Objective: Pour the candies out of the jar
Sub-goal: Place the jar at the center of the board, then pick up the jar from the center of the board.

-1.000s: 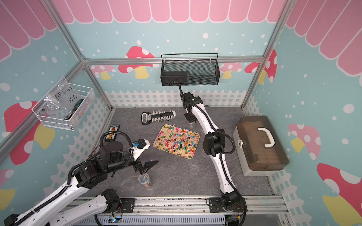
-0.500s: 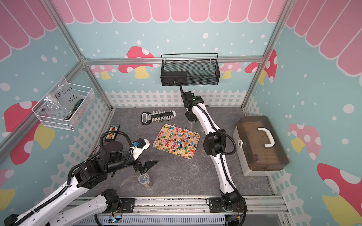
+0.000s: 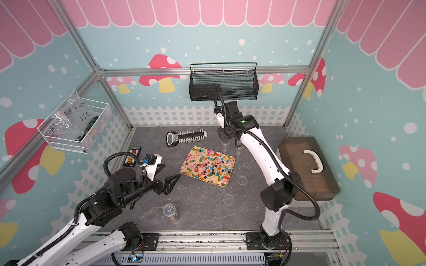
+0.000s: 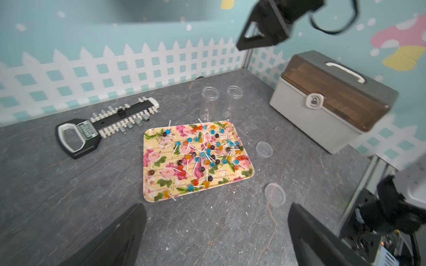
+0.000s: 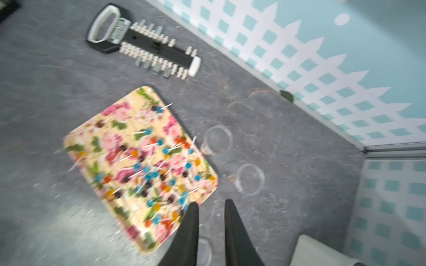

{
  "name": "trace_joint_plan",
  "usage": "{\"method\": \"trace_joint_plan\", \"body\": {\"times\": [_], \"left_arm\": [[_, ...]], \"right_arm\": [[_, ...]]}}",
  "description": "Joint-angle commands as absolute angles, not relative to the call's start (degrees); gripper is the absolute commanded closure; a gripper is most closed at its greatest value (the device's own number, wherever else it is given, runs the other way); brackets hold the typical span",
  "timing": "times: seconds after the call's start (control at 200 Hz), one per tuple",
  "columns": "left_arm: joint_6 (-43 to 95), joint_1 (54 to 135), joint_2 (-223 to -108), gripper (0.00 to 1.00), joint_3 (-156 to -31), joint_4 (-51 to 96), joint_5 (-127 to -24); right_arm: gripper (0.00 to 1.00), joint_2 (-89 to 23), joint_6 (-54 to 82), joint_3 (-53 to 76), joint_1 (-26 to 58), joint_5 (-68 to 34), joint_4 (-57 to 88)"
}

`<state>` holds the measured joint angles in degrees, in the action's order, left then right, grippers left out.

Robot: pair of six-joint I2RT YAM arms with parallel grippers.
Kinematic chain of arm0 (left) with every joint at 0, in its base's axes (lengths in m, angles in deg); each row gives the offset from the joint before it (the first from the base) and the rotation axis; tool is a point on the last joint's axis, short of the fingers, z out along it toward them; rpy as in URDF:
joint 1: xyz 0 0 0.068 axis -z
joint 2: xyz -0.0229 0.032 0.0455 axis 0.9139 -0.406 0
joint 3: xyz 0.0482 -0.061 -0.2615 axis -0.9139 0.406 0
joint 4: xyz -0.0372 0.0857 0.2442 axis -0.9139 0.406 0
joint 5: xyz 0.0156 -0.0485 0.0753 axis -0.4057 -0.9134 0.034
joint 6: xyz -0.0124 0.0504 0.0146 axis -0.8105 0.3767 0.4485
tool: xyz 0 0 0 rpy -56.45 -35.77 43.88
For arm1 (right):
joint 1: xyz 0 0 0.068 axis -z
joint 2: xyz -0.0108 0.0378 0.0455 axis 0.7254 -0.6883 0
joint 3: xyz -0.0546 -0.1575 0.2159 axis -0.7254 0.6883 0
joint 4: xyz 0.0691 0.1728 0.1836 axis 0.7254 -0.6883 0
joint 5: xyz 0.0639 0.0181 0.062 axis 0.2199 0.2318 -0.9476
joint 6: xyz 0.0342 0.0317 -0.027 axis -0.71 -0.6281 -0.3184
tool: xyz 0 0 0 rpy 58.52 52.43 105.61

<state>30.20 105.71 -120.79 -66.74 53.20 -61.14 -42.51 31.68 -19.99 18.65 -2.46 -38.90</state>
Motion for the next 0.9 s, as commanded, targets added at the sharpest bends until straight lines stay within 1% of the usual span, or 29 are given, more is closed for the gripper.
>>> {"method": "trace_joint_plan", "body": {"times": [0.0, 0.135, 0.205, 0.315, 0.4, 0.555, 0.68, 0.765, 0.806, 0.896], "left_arm": [[17.4, 100.5, -119.7, 0.0, -63.6, 51.7, -60.4], [5.5, 89.2, -119.8, 0.01, -59.6, 48.6, -68.9], [-0.7, 82.7, -120.5, 0.01, -57.3, 45.7, -75.2], [-8.3, 77.0, -121.8, 0.01, -53.8, 42.3, -80.3], [-10.5, 75.6, -121.4, 0.01, -52.1, 42.1, -80.6], [-14.2, 75.2, -118.2, 0.01, -48.9, 42.1, -76.7], [-16.9, 75.0, -116.1, 0.01, -46.0, 40.7, -76.3], [-17.7, 75.1, -115.2, 0.01, -44.8, 40.5, -76.2], [-17.9, 75.0, -114.8, 0.01, -44.5, 40.6, -76.2], [-18.2, 75.0, -114.1, 0.01, -44.4, 41.1, -76.0]], "right_arm": [[0.82, -35.6, 28.2, -4.3, 17.3, -15.8, -21.8], [0.82, -27.4, 26.6, 9.9, 10.3, -17.9, -12.5], [0.81, -24.2, 25.3, 16.3, 6.1, -17.9, -8.8], [0.78, -19.8, 23.9, 25.6, -0.2, -18.1, -3.4], [0.72, -16.9, 24.4, 30.8, -4.9, -16.3, -1.5], [0.52, -14.3, 25.6, 36.4, -12.0, -15.2, 1.3], [0.4, -15.6, 25.3, 37.9, -17.2, -13.9, 4.6], [0.29, -18.6, 25.0, 37.6, -20.2, -13.5, 7.0], [0.26, -20.3, 24.9, 36.9, -21.7, -13.3, 7.7], [0.25, -24.3, 24.6, 34.5, -23.8, -12.9, 8.0]]}}
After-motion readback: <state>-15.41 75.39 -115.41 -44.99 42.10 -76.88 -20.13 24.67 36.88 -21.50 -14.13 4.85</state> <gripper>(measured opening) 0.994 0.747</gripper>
